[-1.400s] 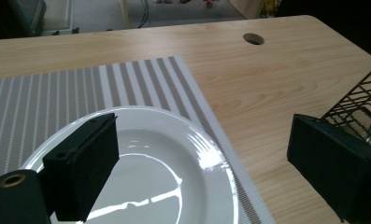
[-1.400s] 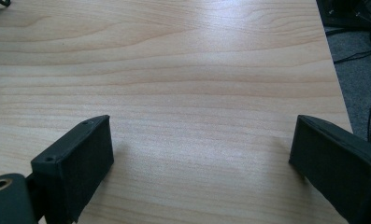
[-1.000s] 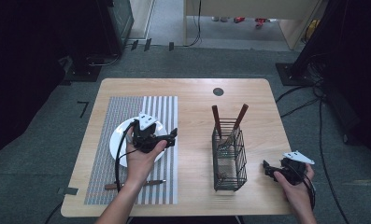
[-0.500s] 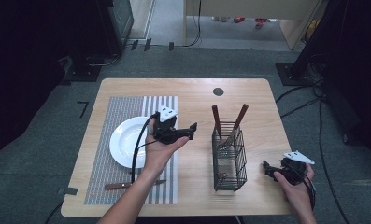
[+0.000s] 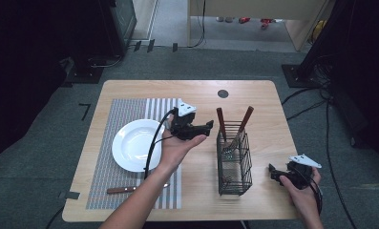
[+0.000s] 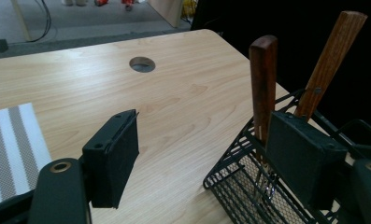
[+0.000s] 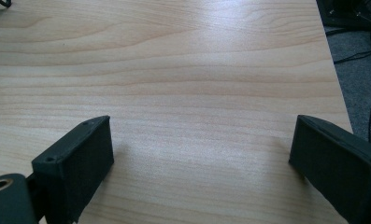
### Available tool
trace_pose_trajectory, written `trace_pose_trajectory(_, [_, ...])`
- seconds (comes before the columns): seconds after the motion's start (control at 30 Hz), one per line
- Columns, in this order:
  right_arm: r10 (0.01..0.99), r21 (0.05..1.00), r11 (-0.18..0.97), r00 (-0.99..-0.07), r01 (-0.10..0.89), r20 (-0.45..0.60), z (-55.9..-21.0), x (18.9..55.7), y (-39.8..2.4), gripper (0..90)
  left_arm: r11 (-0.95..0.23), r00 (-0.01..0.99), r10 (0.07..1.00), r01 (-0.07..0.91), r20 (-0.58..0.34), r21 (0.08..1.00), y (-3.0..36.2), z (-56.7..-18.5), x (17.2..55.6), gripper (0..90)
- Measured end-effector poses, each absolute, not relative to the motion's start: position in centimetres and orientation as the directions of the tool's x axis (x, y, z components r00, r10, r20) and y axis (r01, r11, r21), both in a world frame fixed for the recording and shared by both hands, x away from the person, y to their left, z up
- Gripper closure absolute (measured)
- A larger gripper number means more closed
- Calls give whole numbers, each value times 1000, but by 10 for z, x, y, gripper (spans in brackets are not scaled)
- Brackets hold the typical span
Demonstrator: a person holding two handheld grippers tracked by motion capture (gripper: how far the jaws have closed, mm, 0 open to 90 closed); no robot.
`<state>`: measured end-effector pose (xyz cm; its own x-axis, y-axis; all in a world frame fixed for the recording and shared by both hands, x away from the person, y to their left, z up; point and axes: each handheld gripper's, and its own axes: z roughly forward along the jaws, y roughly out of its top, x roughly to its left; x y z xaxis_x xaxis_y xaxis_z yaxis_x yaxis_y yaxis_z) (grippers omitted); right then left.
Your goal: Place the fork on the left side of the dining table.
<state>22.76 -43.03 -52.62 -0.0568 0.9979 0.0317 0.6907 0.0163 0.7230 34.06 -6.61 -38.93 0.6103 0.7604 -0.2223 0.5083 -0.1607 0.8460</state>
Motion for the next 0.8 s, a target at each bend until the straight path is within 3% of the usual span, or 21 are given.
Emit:
trace_pose_trajectory(0.5, [998, 723, 19, -61, 690, 32, -526, 228, -430, 59, -159, 653, 697, 543, -296, 824, -97, -386, 364, 420])
trace_pose_trajectory(0.8, [998, 723, 20, -62, 691, 32, -526, 228, -430, 58, -126, 706, 605, 541, -368, 831, -99, -383, 370, 774])
